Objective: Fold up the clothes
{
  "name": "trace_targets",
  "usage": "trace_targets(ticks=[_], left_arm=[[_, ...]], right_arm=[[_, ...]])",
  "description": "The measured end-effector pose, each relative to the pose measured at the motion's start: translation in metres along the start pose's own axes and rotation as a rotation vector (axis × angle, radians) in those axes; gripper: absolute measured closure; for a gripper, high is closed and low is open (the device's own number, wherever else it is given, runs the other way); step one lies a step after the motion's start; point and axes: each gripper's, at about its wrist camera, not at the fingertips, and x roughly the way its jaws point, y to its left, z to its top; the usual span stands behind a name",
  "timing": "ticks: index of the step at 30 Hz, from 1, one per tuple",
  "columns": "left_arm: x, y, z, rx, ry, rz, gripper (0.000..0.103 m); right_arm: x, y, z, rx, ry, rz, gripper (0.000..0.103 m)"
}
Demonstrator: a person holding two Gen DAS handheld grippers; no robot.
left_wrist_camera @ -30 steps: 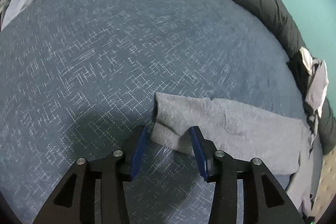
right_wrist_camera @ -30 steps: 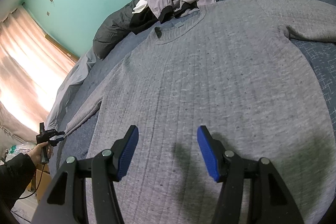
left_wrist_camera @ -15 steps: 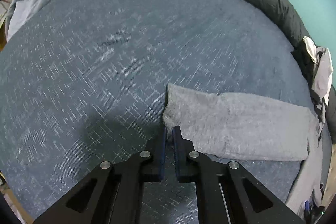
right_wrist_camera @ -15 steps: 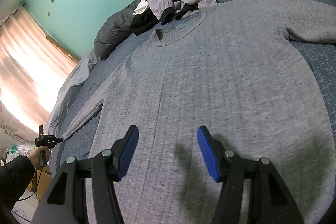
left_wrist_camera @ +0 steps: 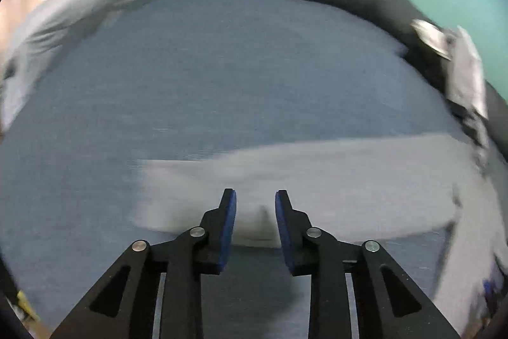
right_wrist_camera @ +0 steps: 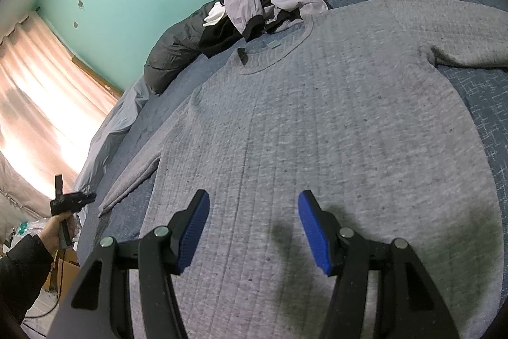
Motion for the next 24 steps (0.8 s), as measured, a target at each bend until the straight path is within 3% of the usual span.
trace_targets(ticks=[7,14,17,24], left_arm=[[0.054,-0.156,-0.006,0.223,0.08,-0.227,0.074],[0.086,-0.279,-0.016,0.402,0.075,-0.311,0.073],[0.099,-0.304,-0.02,0.436,0.084,-0.311,0.073],[0.125,-0.3,-0.027,0.41,0.151,-0.272,0.073]], right_arm=[[-0.002,-0.003,0.002,0.007,-0.004,0.003,0.044],[-0.01,-0.013,0.008,0.03,-0.023,0.006,0.044],[-0.012,-0.016,0.011,0.039,-0.029,0.012,0.044],[-0.015,-0.018,0.013,0.047,-0.037,0.025,0.044]])
